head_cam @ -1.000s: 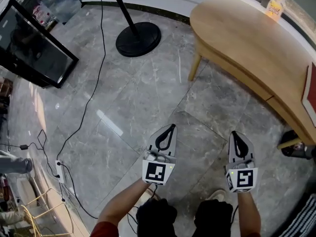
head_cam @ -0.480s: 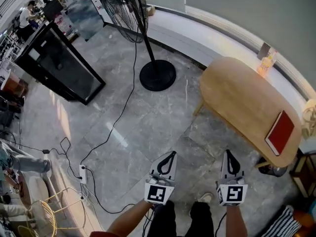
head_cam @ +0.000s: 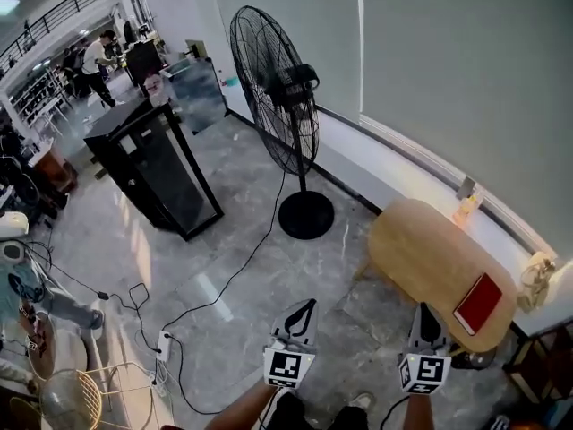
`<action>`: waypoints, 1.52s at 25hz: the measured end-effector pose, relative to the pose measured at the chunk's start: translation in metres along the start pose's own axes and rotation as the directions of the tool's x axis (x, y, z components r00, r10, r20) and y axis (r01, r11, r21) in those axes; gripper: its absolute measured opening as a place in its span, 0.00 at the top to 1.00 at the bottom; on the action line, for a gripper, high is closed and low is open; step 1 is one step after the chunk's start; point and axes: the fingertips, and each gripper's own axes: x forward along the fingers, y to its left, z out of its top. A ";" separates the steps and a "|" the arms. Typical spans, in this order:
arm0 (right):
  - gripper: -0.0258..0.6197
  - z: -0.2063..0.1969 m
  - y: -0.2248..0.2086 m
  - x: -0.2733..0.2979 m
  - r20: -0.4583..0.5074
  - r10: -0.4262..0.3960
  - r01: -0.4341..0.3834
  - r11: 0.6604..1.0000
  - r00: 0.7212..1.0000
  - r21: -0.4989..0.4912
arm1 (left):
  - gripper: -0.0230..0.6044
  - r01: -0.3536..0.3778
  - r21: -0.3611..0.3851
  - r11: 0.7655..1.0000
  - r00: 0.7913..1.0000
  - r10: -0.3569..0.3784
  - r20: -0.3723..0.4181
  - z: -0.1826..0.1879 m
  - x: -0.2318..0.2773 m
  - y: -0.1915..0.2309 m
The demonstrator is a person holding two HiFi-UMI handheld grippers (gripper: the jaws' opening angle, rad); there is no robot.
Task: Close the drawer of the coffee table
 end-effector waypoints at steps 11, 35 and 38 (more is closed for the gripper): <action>0.96 0.091 0.002 -0.034 0.152 -0.039 0.046 0.998 0.988 -0.042 | 0.95 -0.076 0.155 0.985 0.971 0.038 0.237 0.102 -0.046 0.011; 0.96 0.093 -0.003 -0.033 0.170 -0.048 0.054 0.998 0.984 -0.027 | 0.95 -0.080 0.126 0.989 0.963 0.044 0.265 0.111 -0.038 0.008; 0.96 0.095 -0.002 -0.032 0.174 -0.041 0.047 0.998 0.984 -0.030 | 0.95 -0.084 0.122 0.989 0.963 0.049 0.265 0.113 -0.039 0.008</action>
